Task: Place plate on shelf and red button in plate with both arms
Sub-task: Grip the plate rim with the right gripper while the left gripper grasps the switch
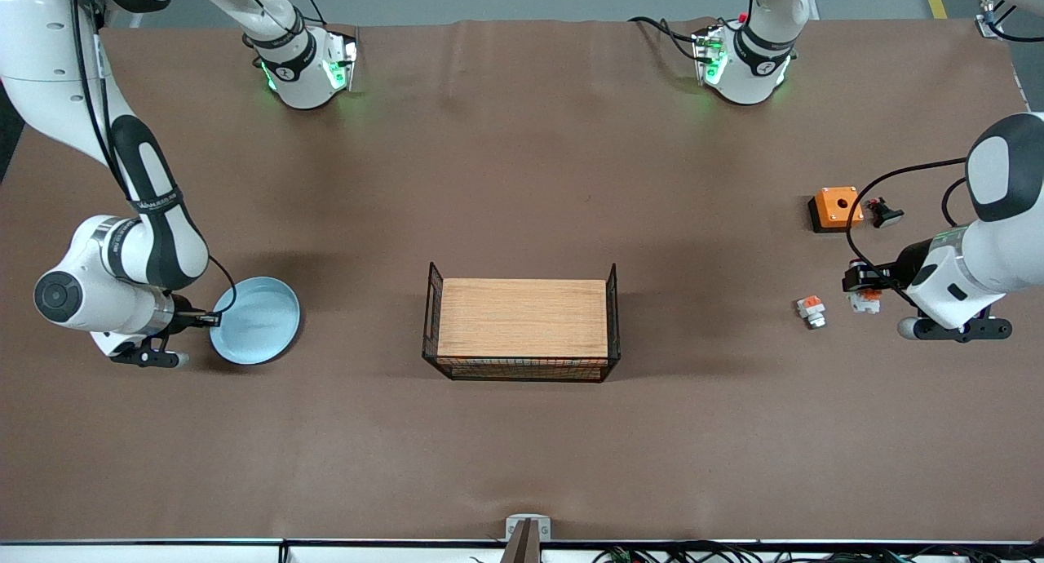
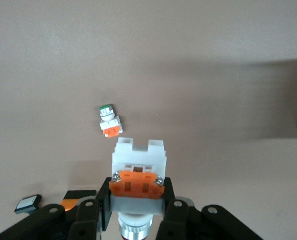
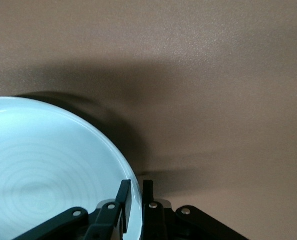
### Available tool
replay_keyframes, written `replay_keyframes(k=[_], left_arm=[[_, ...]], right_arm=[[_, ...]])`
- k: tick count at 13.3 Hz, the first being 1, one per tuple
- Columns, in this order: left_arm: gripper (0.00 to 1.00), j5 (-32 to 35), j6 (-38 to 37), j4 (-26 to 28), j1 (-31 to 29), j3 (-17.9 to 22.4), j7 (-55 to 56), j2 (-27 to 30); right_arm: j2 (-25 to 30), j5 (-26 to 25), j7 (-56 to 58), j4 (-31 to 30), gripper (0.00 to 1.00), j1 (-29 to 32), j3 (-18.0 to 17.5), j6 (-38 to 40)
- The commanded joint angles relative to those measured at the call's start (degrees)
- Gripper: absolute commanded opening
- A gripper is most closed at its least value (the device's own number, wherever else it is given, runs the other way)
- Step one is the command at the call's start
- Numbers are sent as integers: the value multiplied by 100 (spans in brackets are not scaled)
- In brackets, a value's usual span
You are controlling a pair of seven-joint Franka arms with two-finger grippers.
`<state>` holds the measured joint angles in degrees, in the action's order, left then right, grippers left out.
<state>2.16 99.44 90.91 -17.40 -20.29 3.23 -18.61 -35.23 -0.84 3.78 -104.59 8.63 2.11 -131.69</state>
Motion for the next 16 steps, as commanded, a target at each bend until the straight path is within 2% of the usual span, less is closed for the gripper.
replay_keyframes(k=[1, 4, 9, 12, 16], left_arm=[[0, 74, -381, -240, -9, -54, 143, 50], [0, 74, -434, -284, -9, -54, 143, 59], [0, 56, -548, -390, -18, -63, 143, 59], [0, 47, -548, -381, -18, -63, 152, 59], [0, 47, -557, -390, -18, -98, 134, 94]], right_arm=[[7, 22, 52, 79, 1, 113, -123, 29], [77, 154, 52, 149, 0, 87, -123, 82], [823, 163, -35, 158, 0, -124, -167, 739], [1263, 163, -341, 403, 0, -309, -167, 1678], [2061, 163, -1448, 808, 0, -747, -167, 3497]])
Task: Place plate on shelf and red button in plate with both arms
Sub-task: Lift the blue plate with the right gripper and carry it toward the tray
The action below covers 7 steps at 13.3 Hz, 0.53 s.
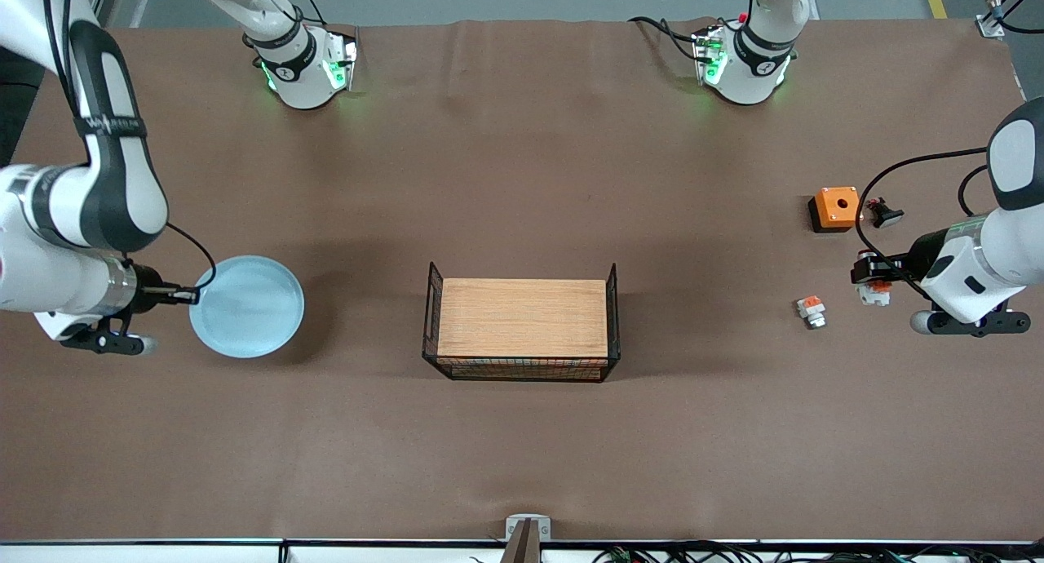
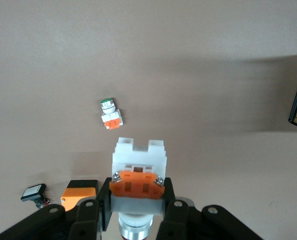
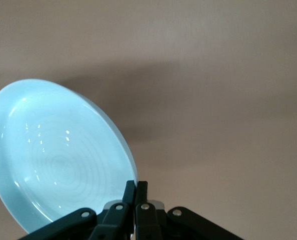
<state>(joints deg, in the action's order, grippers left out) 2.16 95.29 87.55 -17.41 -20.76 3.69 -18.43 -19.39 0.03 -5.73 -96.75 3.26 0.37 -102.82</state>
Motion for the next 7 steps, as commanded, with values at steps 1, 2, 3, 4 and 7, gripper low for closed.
replay_keyframes(k=[1, 2, 3, 4, 7], left_arm=[[0, 30, -142, -54, -17, -51, 97, 68], [0, 12, -151, -45, -17, -51, 97, 77], [0, 3, -194, -53, -17, -42, 97, 77], [0, 3, -212, -54, -25, -42, 97, 77], [0, 3, -221, -54, -34, -42, 88, 86]], right_arm=[[732, 77, -848, 25, 0, -359, 7, 919], [961, 85, -1208, 25, 0, -535, -2, 1200], [1180, 190, -1638, 34, 0, -728, -2, 1490], [1357, 391, -2068, 68, 0, -860, 7, 1728], [1402, 1313, -3526, 665, 0, -1160, 7, 2616]])
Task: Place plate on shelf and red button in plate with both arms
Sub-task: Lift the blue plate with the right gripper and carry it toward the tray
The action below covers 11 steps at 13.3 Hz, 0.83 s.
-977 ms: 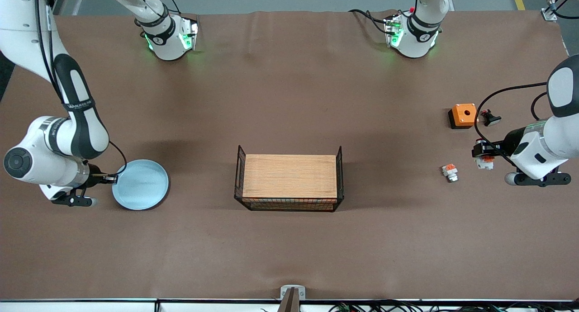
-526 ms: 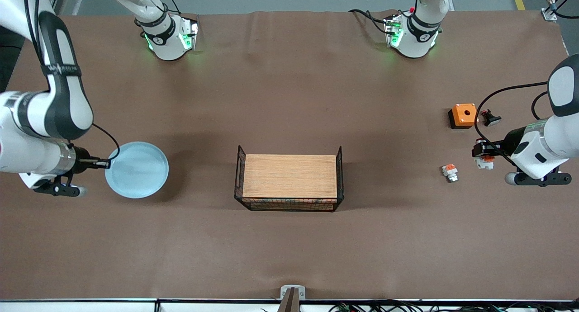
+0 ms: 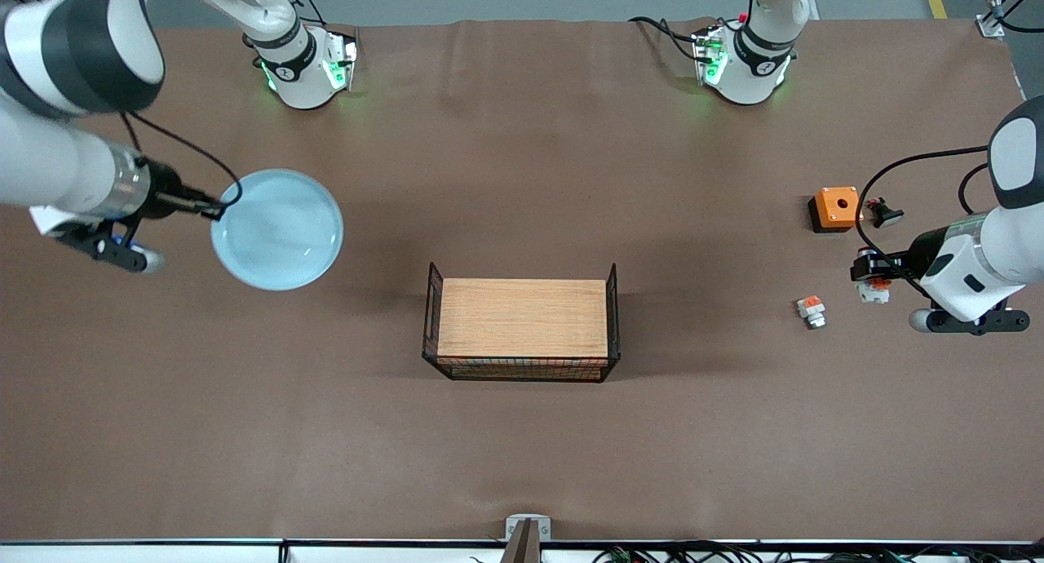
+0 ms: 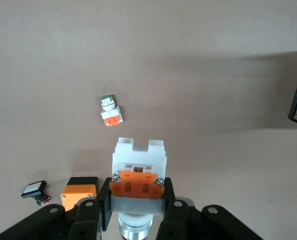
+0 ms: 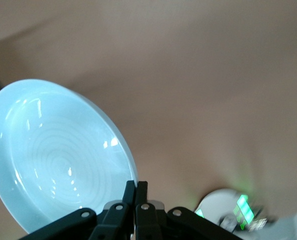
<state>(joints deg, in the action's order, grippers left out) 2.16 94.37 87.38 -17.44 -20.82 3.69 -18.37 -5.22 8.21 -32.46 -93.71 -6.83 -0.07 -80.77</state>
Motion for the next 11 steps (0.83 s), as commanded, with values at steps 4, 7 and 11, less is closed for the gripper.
replay_keyframes(k=[4, 7, 11], left_arm=[[0, -5, -129, -55, -31, -36, 88, 97], [0, -5, -129, -55, -31, -36, 88, 123], [0, -5, -129, -90, -49, -36, 18, 123]], right_arm=[[12, 1225, -3856, 424, 0, -1151, 60, 47], [-22, 1210, -5433, 424, 0, -2117, 60, -894], [-197, 1174, -6824, 380, 0, -2761, 69, -1897]])
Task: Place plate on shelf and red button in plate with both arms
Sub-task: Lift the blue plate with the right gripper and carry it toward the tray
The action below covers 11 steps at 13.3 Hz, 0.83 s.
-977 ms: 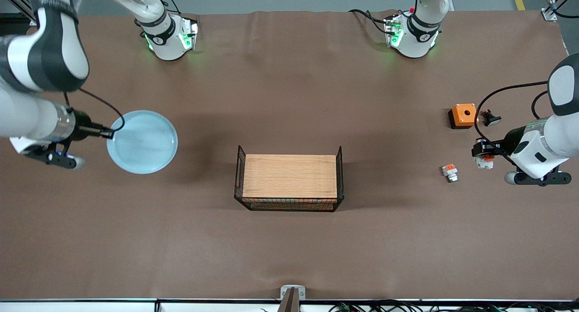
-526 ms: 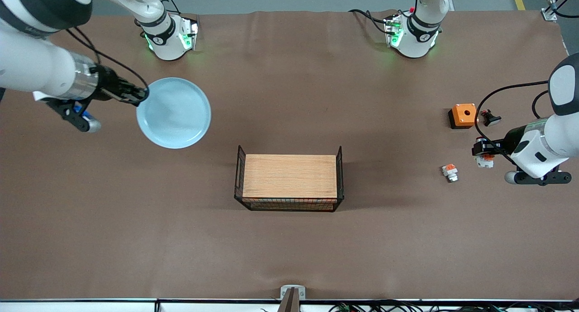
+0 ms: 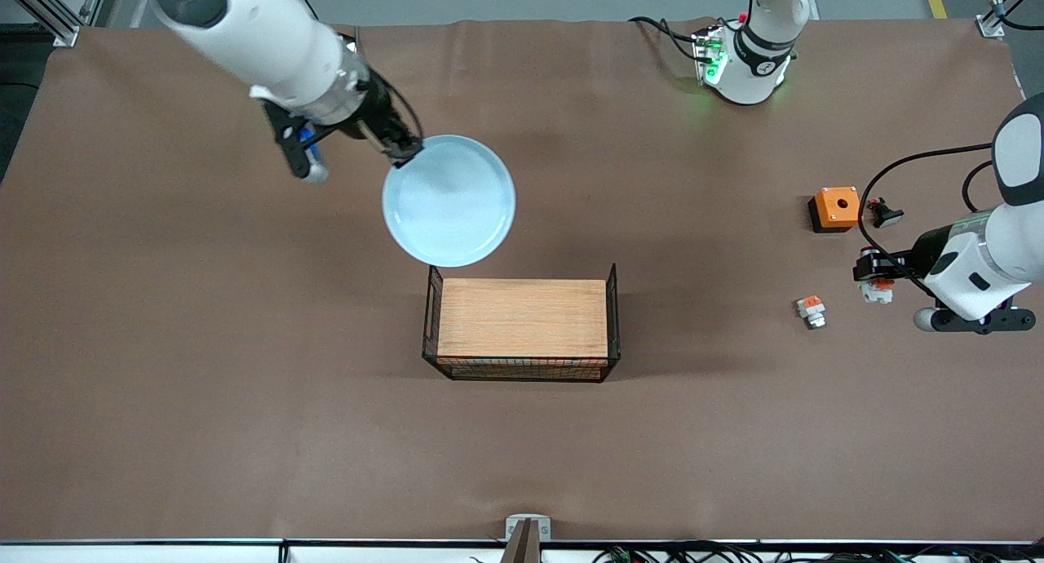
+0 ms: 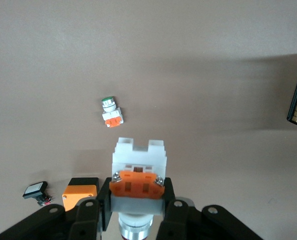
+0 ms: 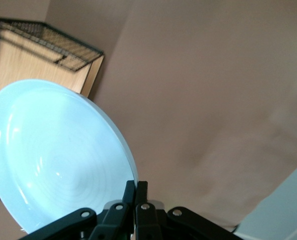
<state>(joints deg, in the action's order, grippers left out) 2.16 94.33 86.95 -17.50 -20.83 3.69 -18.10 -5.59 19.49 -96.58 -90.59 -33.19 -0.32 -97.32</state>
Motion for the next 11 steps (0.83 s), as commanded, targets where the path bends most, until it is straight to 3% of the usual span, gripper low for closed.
replay_keyframes(k=[1, 8, 11], left_arm=[[0, -5, -125, -46, -43, -35, 9, 96], [0, 3, -125, -46, -17, -35, 70, 69], [0, 3, -117, -55, -17, -35, 52, 78]], right_arm=[[-249, 46, -615, 68, 0, -248, 93, -444], [-987, -200, -1838, 59, 0, -819, 102, -1763], [-1312, -788, -2049, 50, 0, -987, 102, -2045]])
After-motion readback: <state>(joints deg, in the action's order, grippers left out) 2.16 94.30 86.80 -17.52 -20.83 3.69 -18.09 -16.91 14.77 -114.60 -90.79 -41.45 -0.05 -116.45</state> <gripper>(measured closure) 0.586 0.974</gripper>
